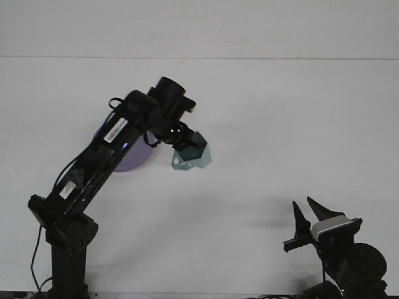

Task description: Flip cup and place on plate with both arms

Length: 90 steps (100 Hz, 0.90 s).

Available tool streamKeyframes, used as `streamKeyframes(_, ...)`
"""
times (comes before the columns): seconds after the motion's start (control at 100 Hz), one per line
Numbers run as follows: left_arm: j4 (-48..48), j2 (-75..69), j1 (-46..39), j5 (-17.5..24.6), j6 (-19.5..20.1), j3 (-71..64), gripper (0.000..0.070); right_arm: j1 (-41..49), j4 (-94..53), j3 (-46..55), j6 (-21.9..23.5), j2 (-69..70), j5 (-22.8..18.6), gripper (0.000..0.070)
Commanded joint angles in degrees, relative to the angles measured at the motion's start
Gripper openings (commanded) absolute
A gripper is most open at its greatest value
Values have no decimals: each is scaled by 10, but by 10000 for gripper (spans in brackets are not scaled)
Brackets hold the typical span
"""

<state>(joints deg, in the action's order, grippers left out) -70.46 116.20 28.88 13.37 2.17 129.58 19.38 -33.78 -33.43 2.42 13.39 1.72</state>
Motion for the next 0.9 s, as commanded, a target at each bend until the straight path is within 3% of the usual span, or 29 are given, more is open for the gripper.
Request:
streamKeyframes(0.0, -12, 9, -36, -3, -8, 20, 12, 1, 4, -3, 8, 2, 0, 239)
streamKeyframes(0.39, -26, 10, -234, -4, -26, 20, 12, 1, 3, -3, 8, 2, -2, 239)
streamKeyframes(0.57, -26, 11, -271, -34, -28, -2, 12, 1, 3, -3, 8, 2, -2, 238)
streamKeyframes(0.89, 28, 12, -298, -35, -13, -136, 12, 1, 3, -3, 8, 2, -2, 238)
